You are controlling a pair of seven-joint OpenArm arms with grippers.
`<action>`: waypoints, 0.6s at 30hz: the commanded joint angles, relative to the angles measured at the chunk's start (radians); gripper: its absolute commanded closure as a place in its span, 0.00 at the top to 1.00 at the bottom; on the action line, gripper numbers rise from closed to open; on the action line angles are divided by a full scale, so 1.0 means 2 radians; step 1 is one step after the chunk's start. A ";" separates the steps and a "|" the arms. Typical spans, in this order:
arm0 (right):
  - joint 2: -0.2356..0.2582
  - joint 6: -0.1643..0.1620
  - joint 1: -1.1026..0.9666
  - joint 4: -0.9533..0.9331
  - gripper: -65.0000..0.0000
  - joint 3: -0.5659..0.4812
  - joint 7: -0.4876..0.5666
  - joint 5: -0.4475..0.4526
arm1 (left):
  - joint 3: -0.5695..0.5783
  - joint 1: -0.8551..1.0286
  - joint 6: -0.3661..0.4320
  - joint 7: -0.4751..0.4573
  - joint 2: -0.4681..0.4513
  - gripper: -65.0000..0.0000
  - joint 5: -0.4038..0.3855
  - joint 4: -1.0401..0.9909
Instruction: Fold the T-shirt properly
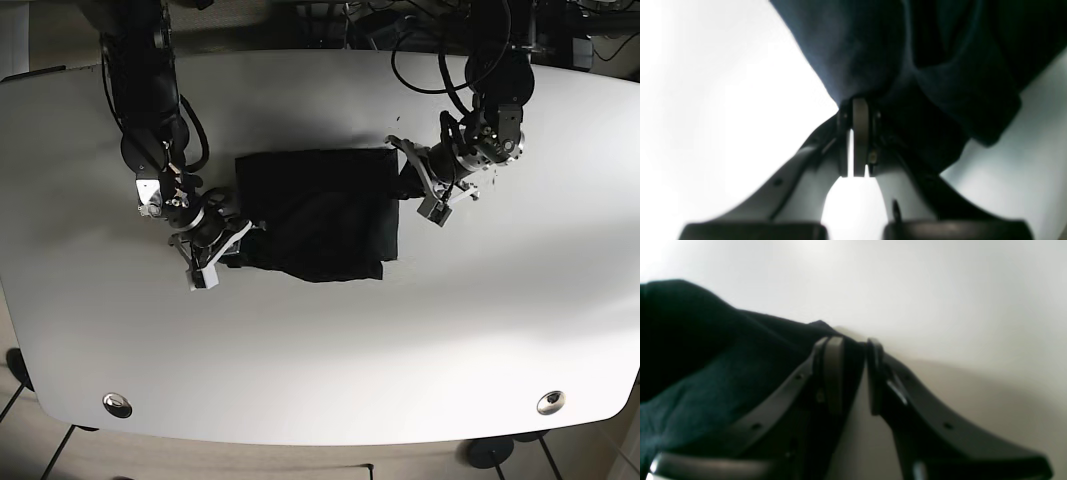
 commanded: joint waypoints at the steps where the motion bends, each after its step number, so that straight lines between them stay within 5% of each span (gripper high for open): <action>1: -0.001 0.006 -0.009 0.083 0.18 0.026 -0.029 0.004 | -0.009 -0.001 -0.006 -0.006 -0.002 0.00 -0.007 0.028; 5: -0.003 0.006 -0.015 0.145 0.19 0.052 -0.068 0.003 | -0.014 0.004 -0.006 -0.005 -0.002 0.00 -0.008 0.078; 10: -0.002 0.007 0.020 0.099 0.19 0.049 -0.062 -0.001 | -0.011 0.052 -0.006 -0.005 0.001 0.00 -0.008 0.158; 14: -0.002 0.008 0.047 0.026 0.19 0.047 -0.022 -0.001 | 0.016 0.080 -0.006 -0.005 0.003 0.00 -0.007 0.172; 18: 0.012 0.008 0.070 -0.053 0.19 -0.034 0.058 -0.001 | 0.026 0.101 -0.005 -0.005 0.005 0.00 -0.006 0.142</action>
